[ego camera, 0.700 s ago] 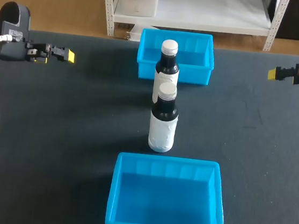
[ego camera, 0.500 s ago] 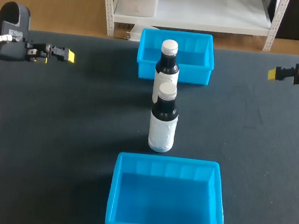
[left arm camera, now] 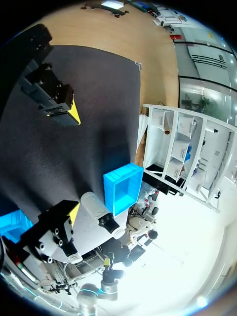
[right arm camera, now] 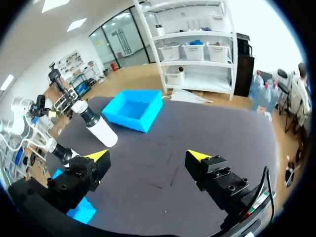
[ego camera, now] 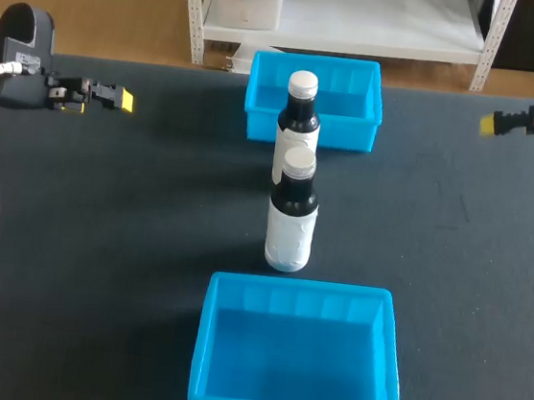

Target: Pick up the bottle, and place it in the far bin if it is heavy, or in the near bin if it is light.

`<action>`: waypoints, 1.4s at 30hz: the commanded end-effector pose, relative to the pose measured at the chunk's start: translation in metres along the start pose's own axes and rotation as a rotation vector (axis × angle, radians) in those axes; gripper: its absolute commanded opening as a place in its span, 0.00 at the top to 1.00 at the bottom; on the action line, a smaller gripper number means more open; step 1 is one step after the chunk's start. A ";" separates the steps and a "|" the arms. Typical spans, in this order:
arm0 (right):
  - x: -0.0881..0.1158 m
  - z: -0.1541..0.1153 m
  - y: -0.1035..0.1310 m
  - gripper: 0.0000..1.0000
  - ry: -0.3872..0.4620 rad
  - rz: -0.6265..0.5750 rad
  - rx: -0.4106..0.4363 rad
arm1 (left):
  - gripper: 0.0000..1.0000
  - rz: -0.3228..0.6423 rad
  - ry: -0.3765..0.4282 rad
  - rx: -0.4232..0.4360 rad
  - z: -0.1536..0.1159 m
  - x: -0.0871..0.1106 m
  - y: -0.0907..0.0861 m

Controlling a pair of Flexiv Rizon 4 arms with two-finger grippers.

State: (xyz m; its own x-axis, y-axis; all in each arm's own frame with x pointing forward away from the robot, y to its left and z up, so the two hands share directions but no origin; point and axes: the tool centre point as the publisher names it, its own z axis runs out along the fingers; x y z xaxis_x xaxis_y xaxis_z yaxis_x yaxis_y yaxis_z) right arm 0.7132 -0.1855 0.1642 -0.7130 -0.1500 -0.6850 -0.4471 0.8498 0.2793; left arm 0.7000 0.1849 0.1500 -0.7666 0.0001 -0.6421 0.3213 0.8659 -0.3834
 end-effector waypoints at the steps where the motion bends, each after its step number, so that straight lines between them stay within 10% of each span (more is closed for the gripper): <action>1: -0.010 -0.012 -0.008 0.00 0.385 -0.553 -0.608 | 0.00 0.000 0.000 0.000 0.000 0.000 0.000; 17: -0.010 -0.012 -0.008 0.00 0.385 -0.553 -0.608 | 0.00 0.000 0.000 0.000 0.000 0.000 0.000; 27: 0.003 0.008 0.058 0.00 0.134 -0.771 -0.770 | 0.00 0.000 0.000 0.000 0.000 0.000 0.000; 42: 0.036 0.062 0.150 0.00 0.140 -0.824 -0.499 | 0.00 0.000 0.000 0.000 0.000 0.000 0.000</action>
State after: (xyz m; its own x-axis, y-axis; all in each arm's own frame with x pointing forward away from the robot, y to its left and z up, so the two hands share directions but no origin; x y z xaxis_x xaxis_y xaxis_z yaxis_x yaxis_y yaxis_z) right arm 0.6681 -0.0566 0.1461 -0.1107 -0.6513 -0.7507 -0.9898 0.0042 0.1422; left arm 0.7000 0.1849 0.1500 -0.7666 0.0001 -0.6422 0.3214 0.8659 -0.3834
